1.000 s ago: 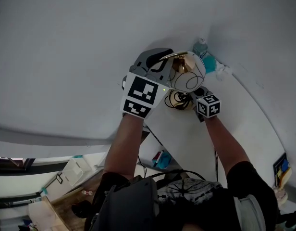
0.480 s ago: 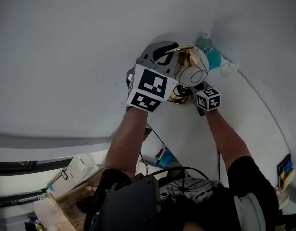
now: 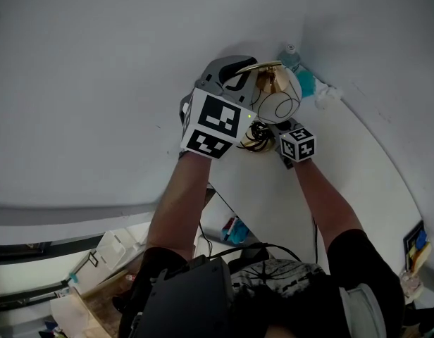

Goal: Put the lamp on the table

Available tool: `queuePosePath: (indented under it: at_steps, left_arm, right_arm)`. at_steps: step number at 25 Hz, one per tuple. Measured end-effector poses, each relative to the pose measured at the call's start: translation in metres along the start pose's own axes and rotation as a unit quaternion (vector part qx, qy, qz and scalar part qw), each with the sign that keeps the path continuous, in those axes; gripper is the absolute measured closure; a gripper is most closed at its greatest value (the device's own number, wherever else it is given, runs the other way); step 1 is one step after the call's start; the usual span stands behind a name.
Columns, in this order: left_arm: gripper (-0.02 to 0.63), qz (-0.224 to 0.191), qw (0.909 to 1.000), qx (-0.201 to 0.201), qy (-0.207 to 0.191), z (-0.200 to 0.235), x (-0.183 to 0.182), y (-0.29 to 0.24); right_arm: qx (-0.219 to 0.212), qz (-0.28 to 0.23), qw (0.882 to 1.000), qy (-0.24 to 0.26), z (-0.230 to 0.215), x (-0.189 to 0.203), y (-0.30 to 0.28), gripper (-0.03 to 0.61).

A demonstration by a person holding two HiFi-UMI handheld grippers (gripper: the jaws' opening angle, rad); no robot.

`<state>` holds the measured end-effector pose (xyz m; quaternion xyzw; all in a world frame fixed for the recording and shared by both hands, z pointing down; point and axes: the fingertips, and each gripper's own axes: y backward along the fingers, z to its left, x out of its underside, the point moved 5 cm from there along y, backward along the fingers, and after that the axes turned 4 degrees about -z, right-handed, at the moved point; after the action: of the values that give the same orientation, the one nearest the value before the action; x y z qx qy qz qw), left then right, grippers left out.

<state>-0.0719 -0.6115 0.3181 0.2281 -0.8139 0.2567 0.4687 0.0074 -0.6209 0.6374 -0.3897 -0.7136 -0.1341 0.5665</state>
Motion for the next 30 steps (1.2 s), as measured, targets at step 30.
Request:
queuePosePath:
  at_steps: [30]
  left_arm:
    - [0.426,0.051,0.9972,-0.033,-0.043,-0.002,-0.001,0.032]
  right_arm:
    - [0.008,0.038,0.999,-0.010,0.005,0.003,0.021,0.368]
